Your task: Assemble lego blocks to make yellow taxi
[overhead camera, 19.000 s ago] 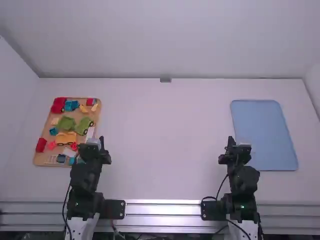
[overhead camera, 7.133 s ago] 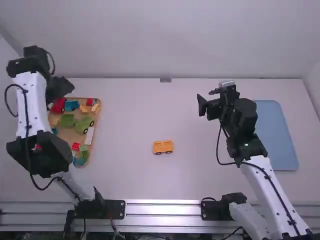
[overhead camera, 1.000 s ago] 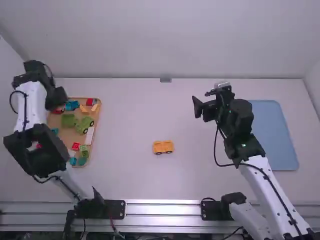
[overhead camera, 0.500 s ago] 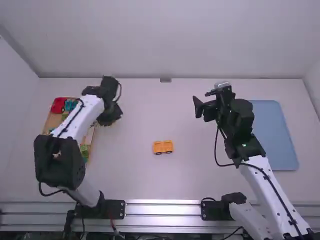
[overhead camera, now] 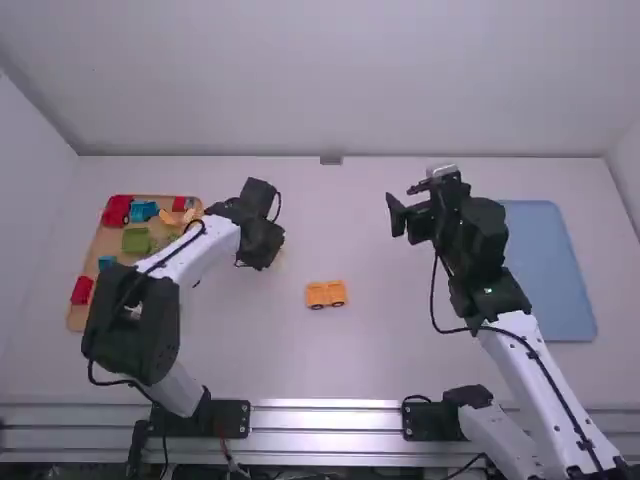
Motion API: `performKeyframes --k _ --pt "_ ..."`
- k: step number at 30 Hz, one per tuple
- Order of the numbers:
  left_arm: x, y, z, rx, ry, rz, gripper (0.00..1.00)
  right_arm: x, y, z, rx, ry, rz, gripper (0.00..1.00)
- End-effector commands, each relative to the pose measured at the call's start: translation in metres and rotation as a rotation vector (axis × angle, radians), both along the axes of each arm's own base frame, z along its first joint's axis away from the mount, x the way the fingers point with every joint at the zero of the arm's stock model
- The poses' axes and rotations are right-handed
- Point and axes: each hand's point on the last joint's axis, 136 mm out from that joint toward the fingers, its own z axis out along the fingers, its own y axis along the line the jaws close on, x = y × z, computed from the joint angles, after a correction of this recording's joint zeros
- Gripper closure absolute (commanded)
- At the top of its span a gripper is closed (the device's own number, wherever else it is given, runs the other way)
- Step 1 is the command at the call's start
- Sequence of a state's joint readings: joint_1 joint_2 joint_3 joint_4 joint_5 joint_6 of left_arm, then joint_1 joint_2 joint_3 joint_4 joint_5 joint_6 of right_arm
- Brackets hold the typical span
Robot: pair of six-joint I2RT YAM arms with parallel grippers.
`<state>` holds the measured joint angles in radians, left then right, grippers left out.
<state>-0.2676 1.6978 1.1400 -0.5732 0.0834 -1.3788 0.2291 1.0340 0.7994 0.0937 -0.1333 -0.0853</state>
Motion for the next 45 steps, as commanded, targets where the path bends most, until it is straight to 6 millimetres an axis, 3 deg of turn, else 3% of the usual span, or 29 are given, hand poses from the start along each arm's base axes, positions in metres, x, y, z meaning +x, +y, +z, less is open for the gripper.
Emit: performKeyframes --k 1,6,14,19,29,40,41,42,44,45 --pt "-0.013 -0.008 -0.014 -0.067 0.063 0.123 0.98 0.003 0.001 0.001 -0.001 -0.001 0.001 0.01" --pt "-0.028 -0.012 -0.031 -0.035 0.1 0.283 0.98 0.011 0.003 -0.005 -0.002 0.006 0.001 0.01" --pt "-0.061 -0.012 -0.039 0.031 0.192 0.504 0.98 0.026 0.006 -0.018 0.005 0.021 -0.003 0.01" --pt "-0.066 -0.009 -0.041 0.041 0.21 0.535 0.98 0.029 0.007 -0.02 0.005 0.023 -0.002 0.01" --pt "-0.069 -0.007 -0.077 -0.006 0.167 0.564 0.98 0.029 0.007 -0.019 0.026 0.027 -0.008 0.01" --pt "-0.072 -0.007 -0.083 -0.011 0.163 0.548 0.98 0.029 0.007 -0.02 0.029 0.03 -0.008 0.01" --pt "-0.071 -0.006 -0.083 -0.009 0.162 0.551 0.96 0.029 0.007 -0.02 0.029 0.03 -0.008 0.01" --pt "-0.072 -0.004 -0.084 -0.009 0.165 0.557 0.81 0.028 0.007 -0.02 0.029 0.03 -0.008 0.01" --pt "-0.072 -0.006 -0.085 -0.016 0.167 0.553 0.63 0.028 0.007 -0.02 0.029 0.03 -0.008 0.01" --pt "-0.073 -0.007 -0.085 -0.017 0.165 0.548 0.45 0.028 0.007 -0.02 0.029 0.03 -0.007 0.01"
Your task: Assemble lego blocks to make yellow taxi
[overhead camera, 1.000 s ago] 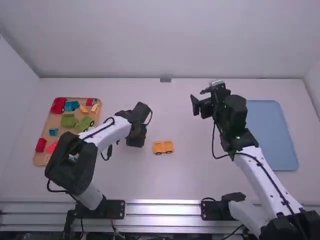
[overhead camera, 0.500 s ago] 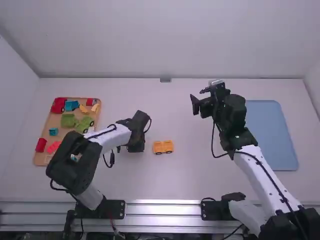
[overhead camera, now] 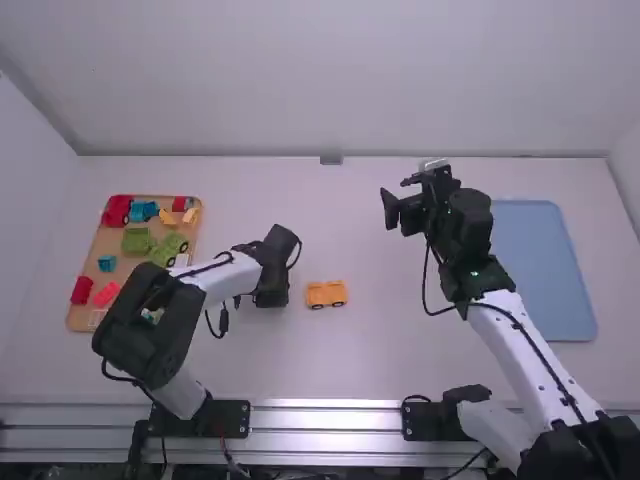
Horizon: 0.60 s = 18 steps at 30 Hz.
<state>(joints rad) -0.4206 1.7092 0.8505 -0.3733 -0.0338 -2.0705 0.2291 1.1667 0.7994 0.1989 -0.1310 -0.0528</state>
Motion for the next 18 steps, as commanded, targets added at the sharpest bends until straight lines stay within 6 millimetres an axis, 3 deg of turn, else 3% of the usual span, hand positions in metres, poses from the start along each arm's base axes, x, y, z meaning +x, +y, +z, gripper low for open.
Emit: performKeyframes --k 1,2,10,15,18 --pt "-0.01 0.006 -0.01 0.016 0.035 0.003 0.39 0.001 0.001 0.004 0.007 -0.008 0.003 0.01" --pt "-0.009 0.005 -0.011 0.014 0.031 0.005 0.0 0.001 0.002 0.005 0.007 -0.008 0.004 0.01" --pt "0.003 0.001 -0.004 0.0 -0.014 -0.082 0.01 0.001 0.001 0.005 0.007 -0.009 0.003 0.01" --pt "0.019 -0.006 0.03 -0.001 -0.057 -0.214 0.01 0.002 0.001 0.005 0.007 -0.009 0.002 0.01" --pt "0.029 -0.002 0.068 0.061 -0.093 -0.318 0.01 0.002 0.001 0.005 0.007 -0.009 0.002 0.01"
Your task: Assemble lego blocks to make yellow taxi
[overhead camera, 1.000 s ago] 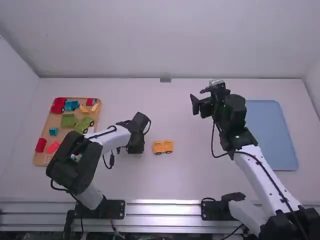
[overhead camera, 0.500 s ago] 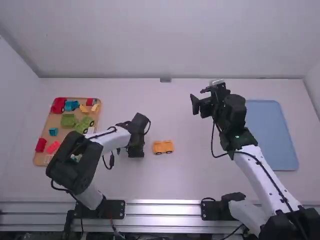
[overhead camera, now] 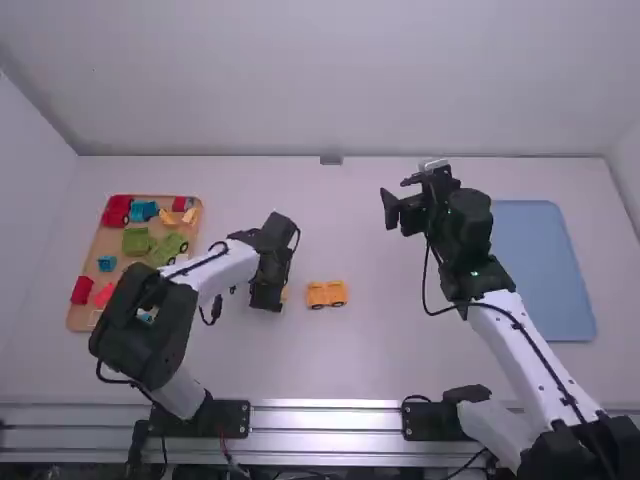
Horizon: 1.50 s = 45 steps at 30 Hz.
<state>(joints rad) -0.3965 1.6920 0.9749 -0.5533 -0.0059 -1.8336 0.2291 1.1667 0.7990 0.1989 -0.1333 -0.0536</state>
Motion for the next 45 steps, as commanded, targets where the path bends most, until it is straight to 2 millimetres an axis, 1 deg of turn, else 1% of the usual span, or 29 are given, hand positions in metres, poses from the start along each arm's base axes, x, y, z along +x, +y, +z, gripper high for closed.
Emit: performKeyframes --k 1,2,4,5,6,7,8,11,12,13,16,17,19,21,23,25,27,28,29,31,32,33,34,35,37,39,40,41,45 --pt "0.026 0.0 0.056 0.04 -0.141 -0.149 0.01 0.002 0.001 0.005 0.007 -0.009 0.001 0.01" --pt "0.03 0.004 0.076 0.082 -0.164 -0.211 0.01 0.002 0.001 0.005 0.007 -0.009 0.0 0.01" --pt "0.035 0.01 0.1 0.155 -0.195 -0.316 0.01 0.002 0.001 0.005 0.007 -0.009 0.0 0.01" --pt "0.042 0.015 0.121 0.229 -0.223 -0.441 0.01 0.002 0.001 0.005 0.007 -0.009 -0.001 0.01" --pt "0.044 0.019 0.132 0.287 -0.232 -0.55 0.01 0.002 0.001 0.005 0.007 -0.009 0.001 0.01" --pt "0.049 0.025 0.152 0.402 -0.239 -0.762 0.01 0.002 0.001 0.005 0.007 -0.009 0.0 0.01" --pt "0.05 0.026 0.154 0.417 -0.239 -0.788 0.01 0.002 0.001 0.005 0.007 -0.009 0.0 0.01" --pt "0.062 0.034 0.191 0.657 -0.235 -1.263 0.01 0.002 0.001 0.006 0.008 -0.012 0.0 0.01" --pt "0.064 0.036 0.196 0.694 -0.231 -1.321 0.01 0.002 0.001 0.006 0.007 -0.012 0.0 0.01" --pt "0.067 0.038 0.204 0.757 -0.218 -1.432 0.01 0.002 0.0 0.006 0.008 -0.012 -0.001 0.01" --pt "0.068 0.036 0.212 0.815 -0.208 -1.614 0.01 0.002 0.001 0.006 0.008 -0.012 -0.001 0.01" --pt "0.069 0.037 0.215 0.858 -0.188 -1.72 0.01 0.002 0.001 0.006 0.007 -0.012 0.001 0.01" --pt "0.069 0.035 0.214 0.892 -0.17 -1.869 0.01 0.002 0.001 0.006 0.008 -0.012 0.0 0.01" --pt "0.067 0.029 0.209 0.903 -0.168 -2.086 0.01 0.002 0.001 0.006 0.008 -0.012 -0.001 0.01" --pt "0.062 0.025 0.203 0.856 -0.205 -2.253 0.01 0.002 0.001 0.006 0.012 -0.011 -0.001 0.01" --pt "0.058 0.025 0.2 0.81 -0.242 -2.338 0.01 0.002 0.001 0.006 0.034 -0.002 -0.008 0.01" --pt "0.047 0.02 0.196 0.692 -0.388 -2.489 0.01 0.002 0.001 0.006 0.055 0.005 -0.015 0.01" --pt "0.045 0.019 0.195 0.674 -0.414 -2.509 0.01 0.002 0.001 0.006 0.055 0.005 -0.014 0.01" --pt "0.034 0.014 0.194 0.588 -0.547 -2.612 0.01 0.002 0.001 0.006 0.056 0.004 -0.014 0.01" --pt "0.019 0.013 0.191 0.504 -0.724 -2.736 0.01 0.002 0.001 0.007 0.056 0.002 -0.014 0.01" --pt "0.015 0.013 0.189 0.484 -0.79 -2.77 0.01 0.002 0.001 0.007 0.055 0.002 -0.014 0.01" --pt "0.01 0.015 0.185 0.46 -0.925 -2.8 0.01 0.002 0.001 0.006 0.056 0.004 -0.013 0.01" --pt "0.008 0.015 0.181 0.447 -1.02 -2.797 0.01 0.002 0.002 0.006 0.057 0.005 -0.007 0.01" --pt "0.007 0.015 0.179 0.44 -1.065 -2.789 0.01 0.001 0.002 0.006 0.058 0.005 -0.004 0.01" --pt "0.001 0.013 0.167 0.413 -1.251 -2.735 0.01 -0.001 0.007 0.006 0.065 0.008 0.027 0.01" --pt "-0.002 0.013 0.155 0.418 -1.329 -2.711 0.01 -0.002 0.011 0.007 0.071 0.011 0.05 0.01" --pt "-0.003 0.012 0.144 0.42 -1.375 -2.686 0.01 -0.004 0.014 0.007 0.076 0.013 0.071 0.01" --pt "-0.003 0.01 0.129 0.422 -1.423 -2.657 0.01 -0.006 0.018 0.007 0.08 0.015 0.091 0.01" --pt "-0.003 0.001 0.092 0.375 -1.51 -2.542 0.0 -0.008 0.022 0.007 0.085 0.018 0.119 0.01"
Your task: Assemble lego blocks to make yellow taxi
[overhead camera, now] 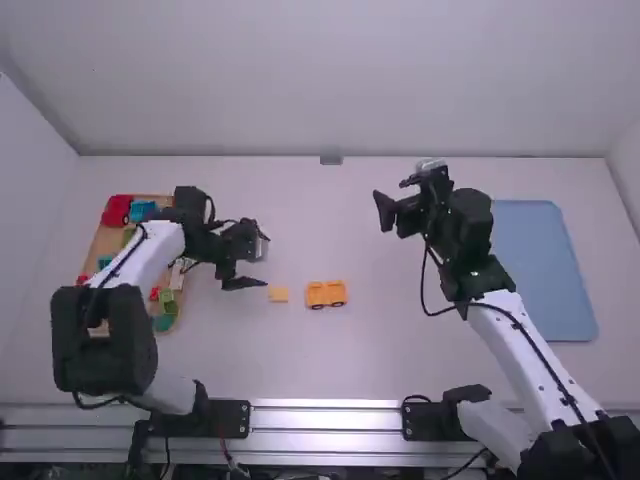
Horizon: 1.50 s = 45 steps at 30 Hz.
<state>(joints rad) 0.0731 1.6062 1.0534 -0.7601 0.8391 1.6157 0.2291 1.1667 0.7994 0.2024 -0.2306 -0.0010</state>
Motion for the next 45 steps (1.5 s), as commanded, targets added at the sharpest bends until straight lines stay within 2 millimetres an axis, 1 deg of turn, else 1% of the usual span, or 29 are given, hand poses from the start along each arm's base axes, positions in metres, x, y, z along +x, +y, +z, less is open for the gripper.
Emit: performKeyframes --k 1,2,3,4,6,8,9,10,11,13,14,15,17,18,23,24,28,32,33,34,36,39,42,45 --pt "-0.012 -0.019 -0.01 -0.176 0.035 -0.031 0.02 -0.002 0.007 0.005 0.014 -0.006 0.039 0.01" --pt "-0.014 -0.02 -0.016 -0.193 0.05 -0.028 0.04 -0.002 0.007 0.005 0.014 -0.006 0.039 0.01" --pt "-0.018 -0.022 -0.029 -0.208 0.07 -0.033 0.05 -0.002 0.007 0.004 0.013 -0.005 0.038 0.01" --pt "-0.019 -0.023 -0.037 -0.229 0.081 -0.029 0.07 -0.002 0.007 0.004 0.013 -0.004 0.038 0.01" --pt "-0.021 -0.023 -0.05 -0.252 0.101 -0.021 0.06 -0.002 0.007 0.004 0.013 -0.003 0.039 0.01" --pt "-0.025 -0.024 -0.068 -0.276 0.132 -0.013 0.04 -0.002 0.008 0.004 0.016 -0.001 0.041 0.01" --pt "-0.025 -0.025 -0.071 -0.281 0.137 -0.013 0.03 -0.002 0.009 0.004 0.016 -0.001 0.043 0.01" --pt "-0.027 -0.026 -0.081 -0.292 0.154 -0.013 0.02 -0.004 0.012 0.004 0.015 -0.002 0.052 0.01" --pt "-0.027 -0.025 -0.088 -0.293 0.163 -0.009 0.03 -0.005 0.015 0.004 0.011 -0.004 0.059 0.01" --pt "-0.027 -0.024 -0.094 -0.293 0.168 -0.008 0.03 -0.006 0.017 0.004 0.006 -0.008 0.068 0.01" --pt "-0.029 -0.023 -0.101 -0.284 0.153 -0.027 0.07 -0.006 0.02 0.005 0.006 -0.01 0.072 0.01" --pt "-0.03 -0.022 -0.102 -0.283 0.141 -0.039 0.09 -0.007 0.022 0.005 0.006 -0.011 0.077 0.01" --pt "-0.033 -0.021 -0.105 -0.279 0.117 -0.054 0.2 -0.009 0.025 0.005 0.006 -0.011 0.088 0.01" --pt "-0.033 -0.02 -0.106 -0.276 0.115 -0.05 0.21 -0.009 0.026 0.005 0.006 -0.011 0.089 0.01" --pt "-0.031 -0.016 -0.117 -0.277 0.105 0.01 0.23 -0.008 0.023 0.005 0.006 -0.01 0.082 0.01" --pt "-0.03 -0.017 -0.12 -0.284 0.104 0.032 0.21 -0.008 0.023 0.005 0.007 -0.01 0.081 0.01" --pt "-0.026 -0.018 -0.125 -0.296 0.089 0.078 0.21 -0.008 0.025 0.005 0.01 -0.009 0.086 0.01" --pt "-0.025 -0.017 -0.128 -0.291 0.097 0.106 0.27 -0.011 0.032 0.006 0.007 -0.014 0.104 0.01" --pt "-0.025 -0.016 -0.129 -0.288 0.098 0.108 0.31 -0.012 0.033 0.006 0.007 -0.014 0.109 0.01" --pt "-0.026 -0.016 -0.131 -0.276 0.103 0.11 0.46 -0.013 0.035 0.006 0.007 -0.014 0.115 0.01" --pt "-0.026 -0.015 -0.132 -0.266 0.106 0.113 0.57 -0.013 0.036 0.006 0.008 -0.016 0.116 0.01" --pt "-0.025 -0.015 -0.132 -0.265 0.105 0.114 0.57 -0.012 0.035 0.007 0.008 -0.018 0.113 0.01" --pt "-0.025 -0.014 -0.133 -0.261 0.106 0.116 0.6 -0.012 0.035 0.007 0.015 -0.013 0.112 0.01" --pt "-0.025 -0.015 -0.135 -0.261 0.107 0.115 0.68 -0.013 0.036 0.006 0.017 -0.012 0.113 0.01"
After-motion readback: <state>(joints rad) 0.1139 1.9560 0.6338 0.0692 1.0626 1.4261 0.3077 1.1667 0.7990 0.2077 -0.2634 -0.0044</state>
